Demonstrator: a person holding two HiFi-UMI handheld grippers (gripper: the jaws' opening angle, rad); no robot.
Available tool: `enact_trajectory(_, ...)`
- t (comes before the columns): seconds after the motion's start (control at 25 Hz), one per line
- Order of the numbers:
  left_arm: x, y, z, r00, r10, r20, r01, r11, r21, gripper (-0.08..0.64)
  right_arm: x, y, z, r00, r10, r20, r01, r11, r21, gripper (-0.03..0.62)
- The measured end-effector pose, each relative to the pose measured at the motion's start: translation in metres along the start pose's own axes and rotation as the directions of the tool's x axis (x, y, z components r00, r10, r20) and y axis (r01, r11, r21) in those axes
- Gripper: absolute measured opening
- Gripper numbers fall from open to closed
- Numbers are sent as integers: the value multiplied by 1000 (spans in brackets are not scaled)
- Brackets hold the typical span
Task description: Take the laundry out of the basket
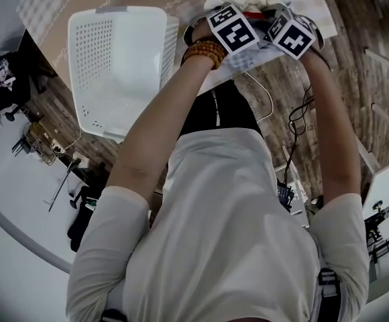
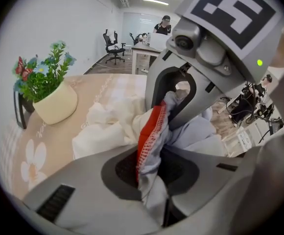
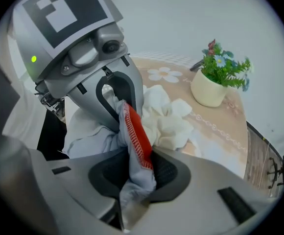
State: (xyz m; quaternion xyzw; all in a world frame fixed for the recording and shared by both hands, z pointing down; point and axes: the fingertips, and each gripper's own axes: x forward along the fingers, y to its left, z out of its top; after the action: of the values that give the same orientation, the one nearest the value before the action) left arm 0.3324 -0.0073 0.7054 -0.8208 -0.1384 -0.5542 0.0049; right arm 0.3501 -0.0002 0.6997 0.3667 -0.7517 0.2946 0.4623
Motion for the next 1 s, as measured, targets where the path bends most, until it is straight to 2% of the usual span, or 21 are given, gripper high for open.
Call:
enact_trajectory(0.12,-1,-1,-1,1000,-5,-9,5,1000,2,77,1,1,-1,1000,-11,10,11,1000,13,101)
enact_trajectory(0.24,-12,-2,4,999,35,14,-35,999,-4,86,-7,-1,-1,999,-46,27,45,998,33,109)
enact_trajectory(0.32,-25,2,10,996,78,49,-77,997,-15,106,-23,-9,4,995,-91,51,87,994,63,167)
enact_trajectory(0.48,-57,9,18,981,153,120,-145,987,-70,222,-49,-14,12,984,-155,94,144,983,114,181)
enact_trajectory(0.6,-87,4,29,965,172,197,-150,981,-121,229,-73,-18,19,969,-210,132,192,972,135,181)
enact_trajectory(0.68,-112,-3,37,947,180,266,-140,976,-165,229,-93,-20,26,953,-246,177,220,963,158,181)
enact_trajectory(0.76,-138,-10,43,917,187,353,-115,970,-215,229,-117,-15,38,932,-271,239,229,954,192,181)
enact_trajectory(0.8,-153,-13,46,894,185,408,-92,967,-237,217,-130,-11,47,918,-281,281,226,951,212,181)
enact_trajectory(0.92,-198,-18,50,794,181,580,-15,960,-280,111,-169,6,85,844,-310,438,218,944,248,161)
enact_trajectory(1.0,-230,-18,44,728,218,650,-20,954,-298,72,-191,22,111,791,-321,520,220,944,246,107)
